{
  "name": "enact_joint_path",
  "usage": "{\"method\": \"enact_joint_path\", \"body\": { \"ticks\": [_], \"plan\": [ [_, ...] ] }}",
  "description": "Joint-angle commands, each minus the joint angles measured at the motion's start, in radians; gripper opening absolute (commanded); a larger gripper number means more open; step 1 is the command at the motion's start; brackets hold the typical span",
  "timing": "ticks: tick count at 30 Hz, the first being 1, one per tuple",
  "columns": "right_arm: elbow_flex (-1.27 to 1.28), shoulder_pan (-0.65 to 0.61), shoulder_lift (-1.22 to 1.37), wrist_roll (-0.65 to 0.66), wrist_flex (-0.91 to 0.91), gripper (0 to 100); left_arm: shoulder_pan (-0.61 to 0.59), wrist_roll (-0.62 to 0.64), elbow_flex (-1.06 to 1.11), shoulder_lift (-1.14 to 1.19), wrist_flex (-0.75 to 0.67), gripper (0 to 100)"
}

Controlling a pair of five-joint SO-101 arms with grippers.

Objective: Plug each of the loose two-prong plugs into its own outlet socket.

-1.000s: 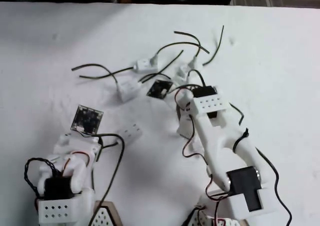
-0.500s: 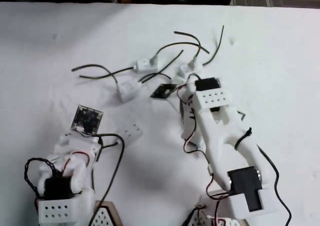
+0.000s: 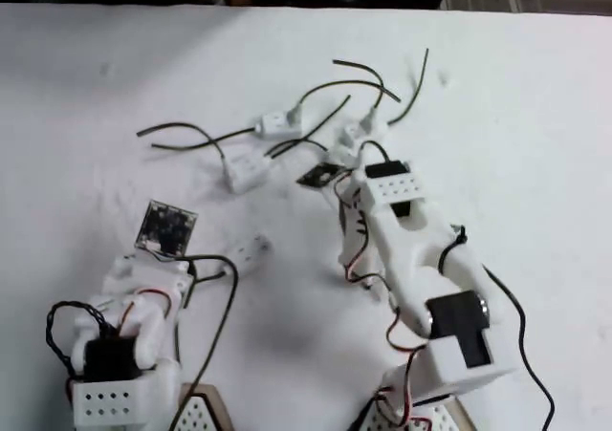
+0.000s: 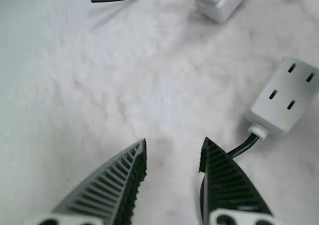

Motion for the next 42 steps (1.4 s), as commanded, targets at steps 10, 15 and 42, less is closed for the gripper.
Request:
{"method": "enact_joint_path", "body": {
  "ticks": [10,15,42],
  "plan": [
    [-0.006,0.035,-0.045,-0.037,-0.038,25.5,-0.007,-0.009,-0.006,-0.008,-0.003,18],
    [-0.006,0.041,-0.105,-0.037,-0.038,25.5,-0.007,-0.009,-0.006,-0.008,-0.003,18],
    [0.071,0.021,-0.050,-0.038,-0.107,25.4,-0.007,-0.009,-0.006,-0.008,-0.002,18]
  ]
}}
